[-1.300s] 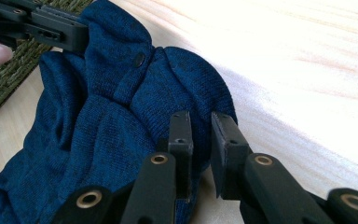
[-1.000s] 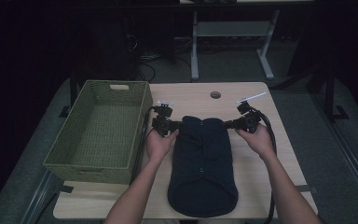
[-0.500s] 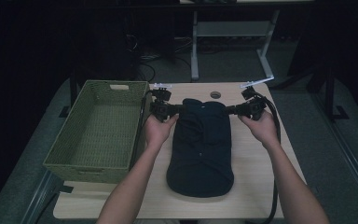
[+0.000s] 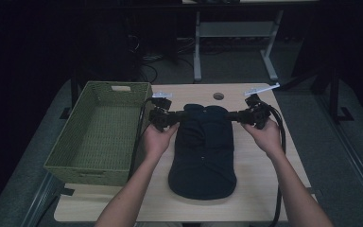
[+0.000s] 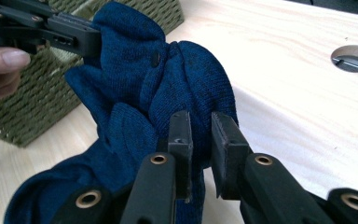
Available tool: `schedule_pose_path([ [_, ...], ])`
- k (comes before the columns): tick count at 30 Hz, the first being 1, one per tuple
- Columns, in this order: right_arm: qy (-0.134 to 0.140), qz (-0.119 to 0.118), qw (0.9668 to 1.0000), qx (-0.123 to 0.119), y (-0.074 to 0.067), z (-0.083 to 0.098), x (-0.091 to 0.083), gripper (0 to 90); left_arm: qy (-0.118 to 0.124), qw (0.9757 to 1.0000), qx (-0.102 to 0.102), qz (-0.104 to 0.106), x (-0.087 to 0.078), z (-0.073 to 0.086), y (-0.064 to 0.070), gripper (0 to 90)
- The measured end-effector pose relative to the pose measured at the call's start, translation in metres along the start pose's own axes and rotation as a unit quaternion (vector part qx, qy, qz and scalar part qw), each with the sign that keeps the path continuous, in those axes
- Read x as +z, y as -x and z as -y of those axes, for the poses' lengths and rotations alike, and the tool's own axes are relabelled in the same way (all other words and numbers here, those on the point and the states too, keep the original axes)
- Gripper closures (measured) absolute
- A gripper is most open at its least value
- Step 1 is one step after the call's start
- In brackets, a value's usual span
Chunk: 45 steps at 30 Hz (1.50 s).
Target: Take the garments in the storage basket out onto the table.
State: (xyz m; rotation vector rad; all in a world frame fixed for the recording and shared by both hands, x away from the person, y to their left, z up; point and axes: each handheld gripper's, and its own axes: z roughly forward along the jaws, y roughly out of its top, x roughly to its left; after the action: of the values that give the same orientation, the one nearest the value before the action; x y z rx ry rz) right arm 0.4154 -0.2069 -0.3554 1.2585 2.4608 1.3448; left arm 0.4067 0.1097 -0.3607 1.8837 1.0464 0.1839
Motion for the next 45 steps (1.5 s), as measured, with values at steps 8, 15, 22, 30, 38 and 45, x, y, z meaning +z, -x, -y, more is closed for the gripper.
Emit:
schedule_pose_path([
  [8, -0.005, -0.003, 0.9998, -0.02, -0.015, 0.015, 0.0, 78.8, 0.002, 0.9998, 0.02, 0.005, -0.009, 0.021, 0.008, 82.3],
  [15, -0.02, -0.009, 0.9994, -0.026, -0.022, 0.025, 0.009, 78.8, -0.009, 0.9996, 0.024, 0.008, -0.008, 0.033, 0.011, 82.4],
  [22, -0.023, -0.007, 0.9997, -0.008, -0.009, 0.019, 0.013, 79.0, -0.015, 0.9998, 0.007, 0.008, 0.002, 0.023, 0.002, 82.5],
  [30, -0.002, 0.006, 1.0, 0.001, 0.002, -0.011, 0.004, 78.8, 0.001, 1.0, -0.002, 0.003, 0.007, -0.016, -0.005, 82.5],
  [38, 0.017, -0.005, 0.9998, 0.002, -0.002, -0.021, -0.01, 78.4, 0.018, 0.9998, 0.006, 0.011, -0.004, -0.024, -0.004, 82.2],
  [45, 0.003, -0.013, 0.9999, -0.003, -0.013, 0.003, -0.002, 78.1, 0.016, 0.9998, 0.002, 0.013, -0.01, 0.019, -0.002, 82.0],
])
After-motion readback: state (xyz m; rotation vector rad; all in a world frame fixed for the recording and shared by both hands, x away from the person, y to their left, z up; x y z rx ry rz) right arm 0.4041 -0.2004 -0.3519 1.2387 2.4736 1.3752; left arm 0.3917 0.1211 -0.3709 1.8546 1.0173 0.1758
